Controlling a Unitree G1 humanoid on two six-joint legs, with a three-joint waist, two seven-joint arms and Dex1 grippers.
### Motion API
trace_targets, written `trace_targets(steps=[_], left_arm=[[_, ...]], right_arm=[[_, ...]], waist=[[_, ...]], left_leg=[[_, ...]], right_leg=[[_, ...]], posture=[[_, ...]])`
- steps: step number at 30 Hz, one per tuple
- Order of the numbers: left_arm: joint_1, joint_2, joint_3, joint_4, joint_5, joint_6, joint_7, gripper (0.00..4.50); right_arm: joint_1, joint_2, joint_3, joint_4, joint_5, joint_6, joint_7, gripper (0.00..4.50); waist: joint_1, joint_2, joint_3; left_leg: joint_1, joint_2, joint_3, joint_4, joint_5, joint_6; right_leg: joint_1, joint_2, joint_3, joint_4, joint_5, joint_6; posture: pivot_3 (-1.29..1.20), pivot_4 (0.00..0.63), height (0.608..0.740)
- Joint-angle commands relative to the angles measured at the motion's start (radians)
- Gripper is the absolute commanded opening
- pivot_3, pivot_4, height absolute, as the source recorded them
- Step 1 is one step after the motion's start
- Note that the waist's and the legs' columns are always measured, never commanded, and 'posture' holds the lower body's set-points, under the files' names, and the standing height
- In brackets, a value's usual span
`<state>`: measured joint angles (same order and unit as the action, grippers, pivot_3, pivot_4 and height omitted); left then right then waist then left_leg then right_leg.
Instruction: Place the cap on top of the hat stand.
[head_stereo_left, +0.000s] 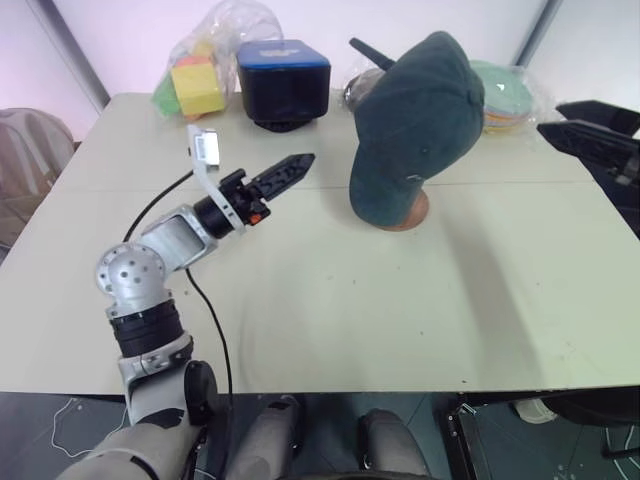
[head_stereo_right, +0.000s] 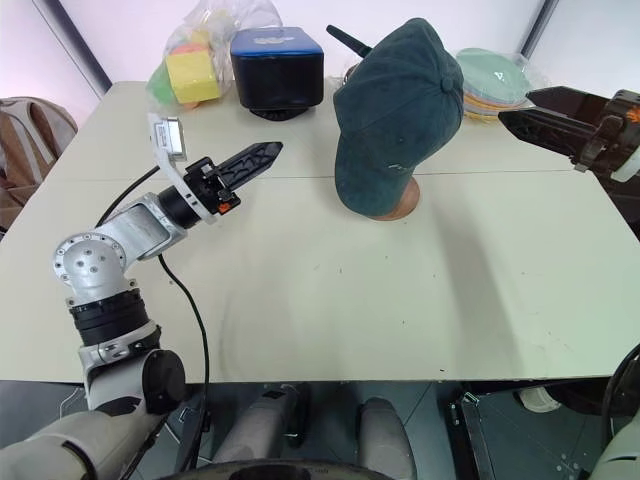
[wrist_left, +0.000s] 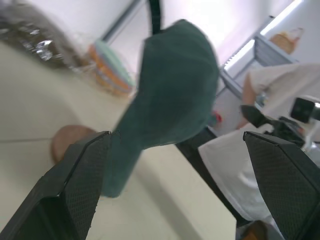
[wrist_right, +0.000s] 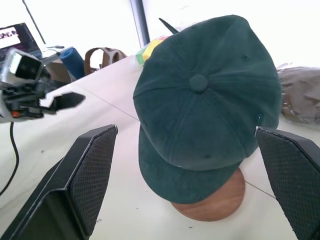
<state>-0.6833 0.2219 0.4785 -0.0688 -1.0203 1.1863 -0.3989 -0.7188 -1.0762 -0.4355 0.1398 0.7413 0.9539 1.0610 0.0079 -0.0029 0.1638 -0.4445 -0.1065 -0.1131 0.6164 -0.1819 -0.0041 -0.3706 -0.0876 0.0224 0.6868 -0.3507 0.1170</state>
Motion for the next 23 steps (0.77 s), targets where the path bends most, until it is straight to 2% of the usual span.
trace_targets(steps=[1,7,13,23], left_arm=[[-0.014,0.063,-0.007,0.029,-0.012,-0.035,-0.047,4.45],[-0.031,0.163,-0.051,0.043,-0.019,-0.046,-0.137,4.45],[-0.033,0.238,-0.086,0.008,-0.050,-0.042,-0.226,4.45],[-0.060,0.322,-0.100,0.022,-0.041,-0.087,-0.275,4.45]], right_arm=[[-0.036,-0.022,0.003,-0.019,0.006,-0.020,-0.001,4.50],[0.007,-0.048,0.027,-0.035,-0.017,-0.055,0.025,4.50],[0.114,-0.053,0.034,-0.107,-0.039,-0.095,0.034,4.50],[0.159,-0.035,0.034,-0.149,-0.033,-0.104,0.018,4.50]], waist=[[-0.001,0.000,0.000],[0.002,0.000,0.000],[-0.002,0.000,0.000],[-0.011,0.000,0.000]], left_leg=[[0.000,0.000,0.000,0.000,0.000,0.000],[0.000,0.000,0.000,-0.001,0.000,0.000],[0.000,0.000,0.000,-0.001,0.000,0.000],[0.000,0.000,0.000,-0.002,0.000,0.001]], right_leg=[[0.000,0.000,0.000,0.000,0.000,0.000],[0.000,-0.001,0.001,0.000,0.000,0.000],[0.000,-0.001,0.001,0.000,0.000,0.000],[-0.001,-0.001,0.002,0.000,0.000,0.000]], posture=[[0.00,0.150,0.740],[0.00,0.150,0.740],[0.00,0.150,0.740],[0.00,0.150,0.740]])
